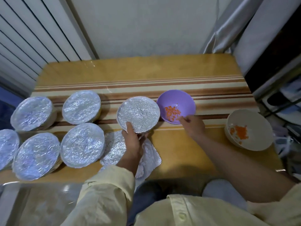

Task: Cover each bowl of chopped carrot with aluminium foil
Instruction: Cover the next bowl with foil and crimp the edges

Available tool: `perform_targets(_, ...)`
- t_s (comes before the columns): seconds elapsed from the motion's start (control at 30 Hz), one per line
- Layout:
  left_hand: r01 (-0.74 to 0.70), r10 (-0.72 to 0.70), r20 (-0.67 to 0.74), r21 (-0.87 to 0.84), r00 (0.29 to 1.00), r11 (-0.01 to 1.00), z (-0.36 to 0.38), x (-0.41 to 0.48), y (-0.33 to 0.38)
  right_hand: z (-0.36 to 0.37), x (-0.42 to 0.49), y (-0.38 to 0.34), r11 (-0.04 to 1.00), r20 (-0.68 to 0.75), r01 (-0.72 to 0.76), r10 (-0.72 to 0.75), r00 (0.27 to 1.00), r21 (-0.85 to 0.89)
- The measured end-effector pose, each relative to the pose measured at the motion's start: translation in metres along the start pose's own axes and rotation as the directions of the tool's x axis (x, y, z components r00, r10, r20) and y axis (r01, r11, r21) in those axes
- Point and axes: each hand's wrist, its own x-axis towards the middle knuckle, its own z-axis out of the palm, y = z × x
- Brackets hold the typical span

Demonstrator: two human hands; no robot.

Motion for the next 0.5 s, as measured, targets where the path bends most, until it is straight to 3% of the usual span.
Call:
perform_targets(0.1,0.016,-0.016,0.010,-0.001,1.000,1.000,0.011,0.017,0.007,-0.010,0.008,0.012,0.996,-0.101,-0.090,0.089,0.991,-0.005)
perform_targets(0.2,0.012,-0.012,0.017,-0.010,1.000,1.000,0.019,0.027,0.011,-0.022,0.012,0.031,0.995,-0.087,-0.103,0.104,0.991,0.019)
perform_targets(0.5,0.067,-0.066,0.017,-0.049,0.998,0.997,0.033,0.046,0.005,-0.033,0.005,0.061,0.999,0.038,0.052,-0.052,0.998,0.010)
